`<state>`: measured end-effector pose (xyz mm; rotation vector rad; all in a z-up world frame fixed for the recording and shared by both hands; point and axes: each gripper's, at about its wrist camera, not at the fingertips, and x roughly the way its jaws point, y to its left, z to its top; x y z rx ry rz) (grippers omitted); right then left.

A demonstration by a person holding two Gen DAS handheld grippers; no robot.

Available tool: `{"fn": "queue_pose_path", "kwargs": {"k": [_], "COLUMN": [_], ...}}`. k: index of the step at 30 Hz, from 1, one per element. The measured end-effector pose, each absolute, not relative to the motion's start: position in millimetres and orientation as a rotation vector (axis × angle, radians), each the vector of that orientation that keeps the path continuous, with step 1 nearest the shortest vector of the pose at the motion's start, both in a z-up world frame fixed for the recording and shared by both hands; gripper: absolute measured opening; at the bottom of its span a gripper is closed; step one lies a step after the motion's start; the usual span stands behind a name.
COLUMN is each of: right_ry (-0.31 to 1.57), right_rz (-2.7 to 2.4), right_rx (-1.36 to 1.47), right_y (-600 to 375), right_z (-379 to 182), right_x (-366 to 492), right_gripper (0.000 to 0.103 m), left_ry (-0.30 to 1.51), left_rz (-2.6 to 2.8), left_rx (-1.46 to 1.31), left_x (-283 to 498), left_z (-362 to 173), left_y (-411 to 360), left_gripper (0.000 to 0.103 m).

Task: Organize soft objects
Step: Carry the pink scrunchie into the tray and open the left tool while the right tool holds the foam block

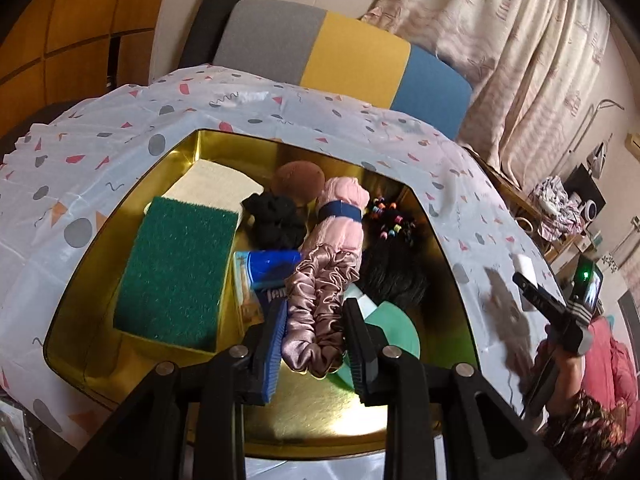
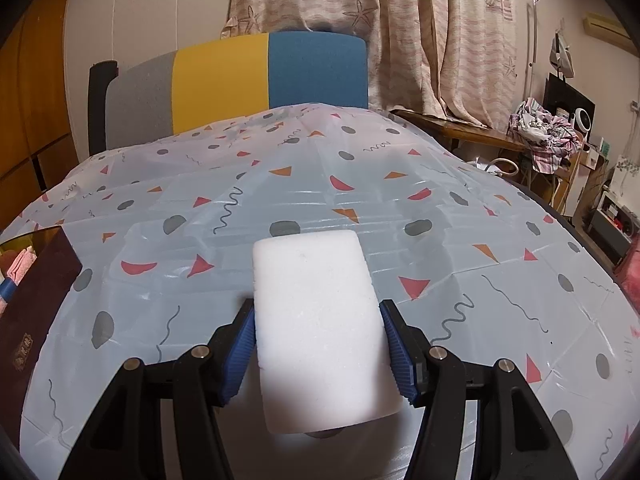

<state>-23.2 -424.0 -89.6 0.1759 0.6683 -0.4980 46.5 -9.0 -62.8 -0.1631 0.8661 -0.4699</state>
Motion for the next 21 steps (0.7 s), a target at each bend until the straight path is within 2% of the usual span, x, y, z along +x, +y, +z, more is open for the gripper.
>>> {"fn": "queue_pose_path", "kwargs": {"k": [7, 11, 21], "right_ry": [0.677, 0.682, 0.728], "right_rz": [-0.497, -0.498, -0.460], "right_rx": [0.168, 0.164, 0.133], "right_y": [-423, -423, -415], "right_z": [-92, -94, -84], "right_x": [-24, -22, -16], "right_gripper": [0.061, 0.061, 0.061], "left_ry": [0.869, 0.886, 0.848], "left_rz": [-0.525, -0.493, -0.491], "left_rx": [-0.100, -0.075, -0.166], "left_x": [36, 34, 26], "left_z": [-64, -68, -58], "left_y": [-6, 2, 13], "left_gripper": [0.031, 0.045, 0.045]}}
